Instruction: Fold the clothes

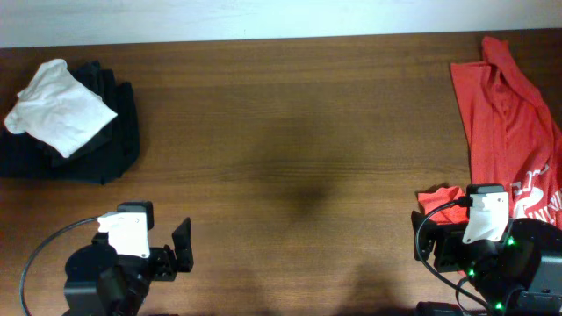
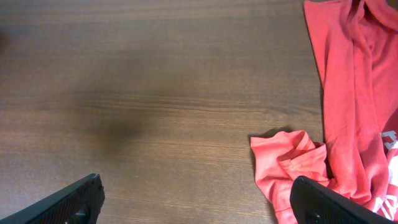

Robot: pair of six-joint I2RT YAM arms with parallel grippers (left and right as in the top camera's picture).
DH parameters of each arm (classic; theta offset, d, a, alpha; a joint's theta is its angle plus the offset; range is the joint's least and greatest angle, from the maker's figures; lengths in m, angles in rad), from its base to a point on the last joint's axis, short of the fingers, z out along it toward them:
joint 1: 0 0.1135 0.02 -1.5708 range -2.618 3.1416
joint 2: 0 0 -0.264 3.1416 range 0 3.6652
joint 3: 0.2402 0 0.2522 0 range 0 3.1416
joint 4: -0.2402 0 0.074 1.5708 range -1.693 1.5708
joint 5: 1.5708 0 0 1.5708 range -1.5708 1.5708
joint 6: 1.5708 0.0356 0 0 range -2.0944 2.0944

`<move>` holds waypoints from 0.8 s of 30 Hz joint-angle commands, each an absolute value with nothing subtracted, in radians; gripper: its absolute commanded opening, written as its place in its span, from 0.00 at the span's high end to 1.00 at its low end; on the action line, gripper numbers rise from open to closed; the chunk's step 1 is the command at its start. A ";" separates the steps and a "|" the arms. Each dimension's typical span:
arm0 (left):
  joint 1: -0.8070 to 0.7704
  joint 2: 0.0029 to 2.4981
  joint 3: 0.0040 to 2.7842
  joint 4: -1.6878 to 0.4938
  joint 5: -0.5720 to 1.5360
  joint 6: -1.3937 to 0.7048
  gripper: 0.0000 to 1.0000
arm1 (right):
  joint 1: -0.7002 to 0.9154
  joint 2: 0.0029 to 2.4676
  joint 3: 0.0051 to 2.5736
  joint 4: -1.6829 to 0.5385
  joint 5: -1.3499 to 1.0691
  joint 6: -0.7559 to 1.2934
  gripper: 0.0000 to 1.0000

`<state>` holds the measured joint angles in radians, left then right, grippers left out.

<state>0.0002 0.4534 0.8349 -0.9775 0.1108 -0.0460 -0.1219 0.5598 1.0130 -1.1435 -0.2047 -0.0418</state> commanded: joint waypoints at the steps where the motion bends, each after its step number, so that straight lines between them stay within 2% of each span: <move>1: 0.001 0.450 0.829 -1.010 0.100 -0.052 0.01 | -0.125 0.557 1.005 -1.141 -0.206 -0.048 0.01; 8: 0.001 0.450 0.829 -1.097 0.099 -0.052 0.01 | -0.123 0.512 1.002 -1.142 -0.194 -0.049 0.01; 11: 0.001 0.450 0.829 -1.098 0.100 -0.052 0.01 | -0.089 0.431 0.954 -1.064 -0.175 -0.049 0.01; 21: 0.001 0.450 0.829 -1.098 0.100 -0.052 0.01 | -0.018 0.007 0.414 -0.537 -0.154 -0.048 0.01; 24: 0.001 0.450 0.829 -1.098 0.100 -0.052 0.01 | -0.018 0.005 0.294 -0.361 -0.152 -0.049 0.01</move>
